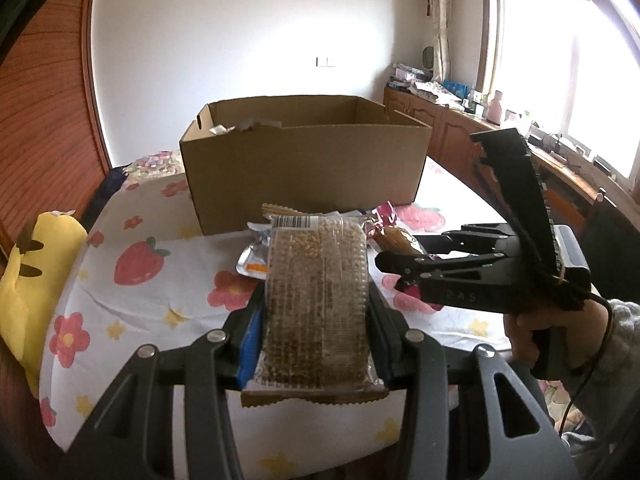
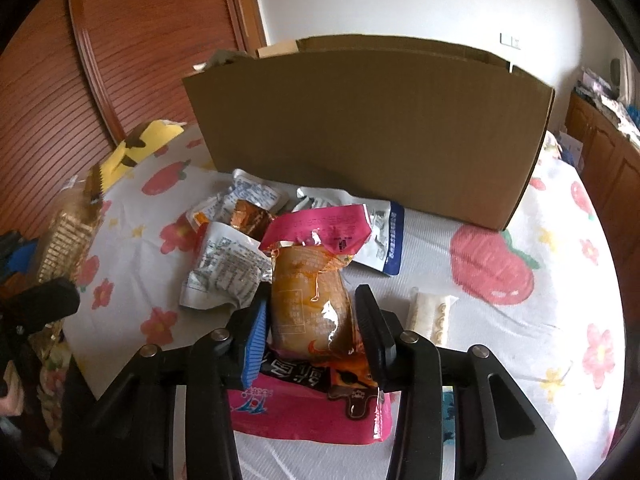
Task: Organize snacks
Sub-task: 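Lift both held snacks and carry them over the cardboard box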
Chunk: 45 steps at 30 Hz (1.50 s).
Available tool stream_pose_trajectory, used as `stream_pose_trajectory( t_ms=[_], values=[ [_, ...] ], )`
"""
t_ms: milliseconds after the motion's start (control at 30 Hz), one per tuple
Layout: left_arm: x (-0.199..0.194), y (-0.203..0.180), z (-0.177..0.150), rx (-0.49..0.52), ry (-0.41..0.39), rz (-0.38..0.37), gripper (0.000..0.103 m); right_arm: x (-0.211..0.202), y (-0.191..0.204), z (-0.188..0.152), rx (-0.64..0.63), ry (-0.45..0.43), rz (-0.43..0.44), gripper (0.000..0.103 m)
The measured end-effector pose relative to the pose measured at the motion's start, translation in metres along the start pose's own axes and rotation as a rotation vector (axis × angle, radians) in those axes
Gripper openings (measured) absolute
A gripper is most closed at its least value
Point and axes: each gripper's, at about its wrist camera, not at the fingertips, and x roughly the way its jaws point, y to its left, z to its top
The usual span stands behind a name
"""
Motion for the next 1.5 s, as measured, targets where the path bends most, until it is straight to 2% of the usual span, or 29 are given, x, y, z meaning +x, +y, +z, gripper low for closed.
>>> stream_pose_trajectory(
  t_ms=[400, 667, 1233, 1500],
  values=[
    [0.004, 0.008, 0.034, 0.016, -0.037, 0.019, 0.044, -0.047, 0.002, 0.02, -0.038, -0.075, 0.035, 0.042],
    [0.012, 0.019, 0.065, 0.022, -0.064, 0.029, 0.044, -0.07, 0.002, 0.048, -0.081, -0.13, 0.047, 0.042],
    [0.037, 0.053, 0.126, 0.014, -0.132, 0.027, 0.044, -0.067, -0.021, 0.115, -0.107, -0.222, 0.034, 0.042],
    [0.052, 0.064, 0.144, -0.005, -0.145, 0.008, 0.044, -0.058, -0.028, 0.125, -0.106, -0.237, 0.023, 0.042]
  ],
)
